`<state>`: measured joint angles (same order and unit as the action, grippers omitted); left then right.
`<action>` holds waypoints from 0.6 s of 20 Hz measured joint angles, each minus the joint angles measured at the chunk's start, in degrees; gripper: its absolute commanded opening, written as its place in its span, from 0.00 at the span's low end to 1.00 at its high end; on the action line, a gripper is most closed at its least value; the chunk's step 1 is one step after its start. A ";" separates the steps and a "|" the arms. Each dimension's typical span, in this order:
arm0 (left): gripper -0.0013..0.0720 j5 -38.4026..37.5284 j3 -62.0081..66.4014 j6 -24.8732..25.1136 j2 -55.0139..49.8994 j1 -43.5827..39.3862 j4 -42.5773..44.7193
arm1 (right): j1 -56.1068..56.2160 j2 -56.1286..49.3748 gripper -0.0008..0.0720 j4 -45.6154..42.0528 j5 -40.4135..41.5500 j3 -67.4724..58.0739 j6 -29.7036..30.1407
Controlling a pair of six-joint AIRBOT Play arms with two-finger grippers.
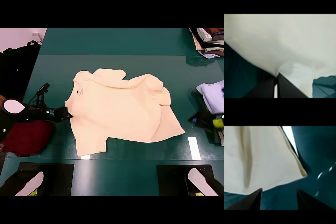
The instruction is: Fold the shirts.
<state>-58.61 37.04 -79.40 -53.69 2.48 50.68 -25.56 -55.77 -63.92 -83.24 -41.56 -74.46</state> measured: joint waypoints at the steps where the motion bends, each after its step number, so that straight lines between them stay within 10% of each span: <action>1: 0.05 -0.09 0.39 0.09 0.09 0.00 -0.02 | -1.42 -0.63 0.65 -0.35 0.55 2.49 0.17; 7: 0.05 0.20 1.29 0.37 0.20 0.00 -0.11 | -1.55 -6.25 0.63 4.39 7.63 10.84 1.97; 12: 0.05 0.35 1.44 0.39 0.24 0.00 -0.09 | 3.98 -9.51 0.03 6.16 13.88 8.90 2.56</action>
<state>-58.26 38.48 -79.00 -53.45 2.48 50.59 -21.58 -65.28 -57.76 -69.36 -32.67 -71.90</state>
